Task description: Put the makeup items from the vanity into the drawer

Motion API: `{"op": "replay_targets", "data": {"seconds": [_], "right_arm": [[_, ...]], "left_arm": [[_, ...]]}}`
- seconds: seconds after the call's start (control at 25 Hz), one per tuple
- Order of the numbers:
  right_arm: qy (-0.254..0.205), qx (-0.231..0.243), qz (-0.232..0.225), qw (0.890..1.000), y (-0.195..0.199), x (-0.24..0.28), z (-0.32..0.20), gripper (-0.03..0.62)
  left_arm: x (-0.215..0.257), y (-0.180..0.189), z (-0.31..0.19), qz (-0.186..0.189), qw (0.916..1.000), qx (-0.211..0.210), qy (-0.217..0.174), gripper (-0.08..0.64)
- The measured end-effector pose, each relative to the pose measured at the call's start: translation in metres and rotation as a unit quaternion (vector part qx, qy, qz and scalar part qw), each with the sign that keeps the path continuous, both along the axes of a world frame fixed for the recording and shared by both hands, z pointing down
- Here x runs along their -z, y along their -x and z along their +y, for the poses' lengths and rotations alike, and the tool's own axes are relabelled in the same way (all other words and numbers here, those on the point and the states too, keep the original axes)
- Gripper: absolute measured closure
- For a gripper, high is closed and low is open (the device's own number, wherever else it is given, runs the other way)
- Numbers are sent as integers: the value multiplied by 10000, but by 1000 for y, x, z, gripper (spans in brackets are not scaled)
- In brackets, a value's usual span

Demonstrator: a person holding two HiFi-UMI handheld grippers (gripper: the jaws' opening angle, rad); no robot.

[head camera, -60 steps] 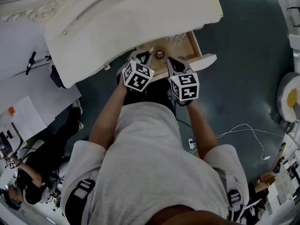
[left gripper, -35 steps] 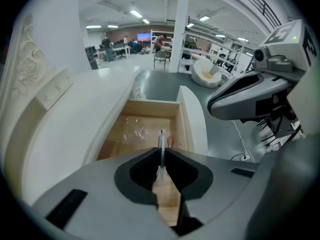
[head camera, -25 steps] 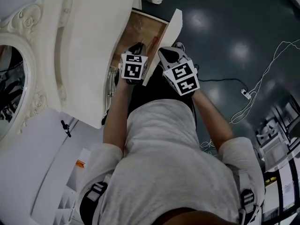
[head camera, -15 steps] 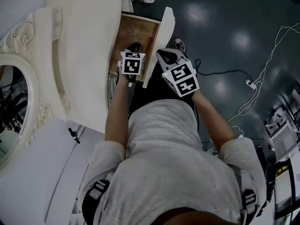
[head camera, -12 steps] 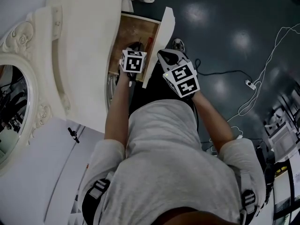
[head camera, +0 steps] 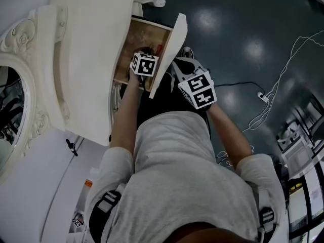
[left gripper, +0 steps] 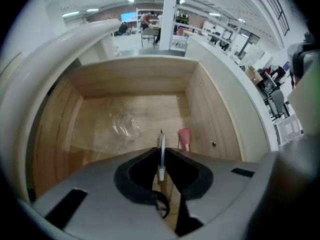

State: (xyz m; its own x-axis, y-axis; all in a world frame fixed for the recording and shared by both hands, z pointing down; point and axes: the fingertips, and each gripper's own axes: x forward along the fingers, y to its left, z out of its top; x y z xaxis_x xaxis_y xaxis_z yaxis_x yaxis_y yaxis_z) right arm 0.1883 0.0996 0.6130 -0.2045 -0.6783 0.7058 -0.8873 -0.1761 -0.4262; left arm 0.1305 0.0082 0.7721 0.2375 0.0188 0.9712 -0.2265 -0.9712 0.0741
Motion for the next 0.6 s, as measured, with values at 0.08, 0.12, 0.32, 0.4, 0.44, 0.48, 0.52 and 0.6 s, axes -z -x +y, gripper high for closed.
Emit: {"op": "replay_targets", "data": {"seconds": [0.08,0.12,0.32,0.4,0.44,0.48,0.52,0.6], "right_arm": [[10,38,17,10000,-1,1,1,577],[8,66,25,10000,-2,2,2,577],[-1,257,83,9996,-6,8,7,577],[-8,307,118,9995,-9,11,7,577],[-24,330,138,9994,-11,13,6,577],[-49,359,157,9992,-12,15,4,577],[-80,401,173,9990,-13,17,3,577],[-156,537,183,9983,-11,23,-1,577]], "left_arm": [[0,-1,-2,51,9999,97,36,511],[1,-3,-2,118,9997,180,73,511],[5,-2,2,260,9988,336,260,485],[8,1,2,250,9989,364,185,476],[10,2,-1,262,9987,415,101,476],[14,4,-3,294,9983,497,2,476],[19,5,-6,348,9975,606,-105,476],[35,8,-12,528,9945,843,-332,485]]}}
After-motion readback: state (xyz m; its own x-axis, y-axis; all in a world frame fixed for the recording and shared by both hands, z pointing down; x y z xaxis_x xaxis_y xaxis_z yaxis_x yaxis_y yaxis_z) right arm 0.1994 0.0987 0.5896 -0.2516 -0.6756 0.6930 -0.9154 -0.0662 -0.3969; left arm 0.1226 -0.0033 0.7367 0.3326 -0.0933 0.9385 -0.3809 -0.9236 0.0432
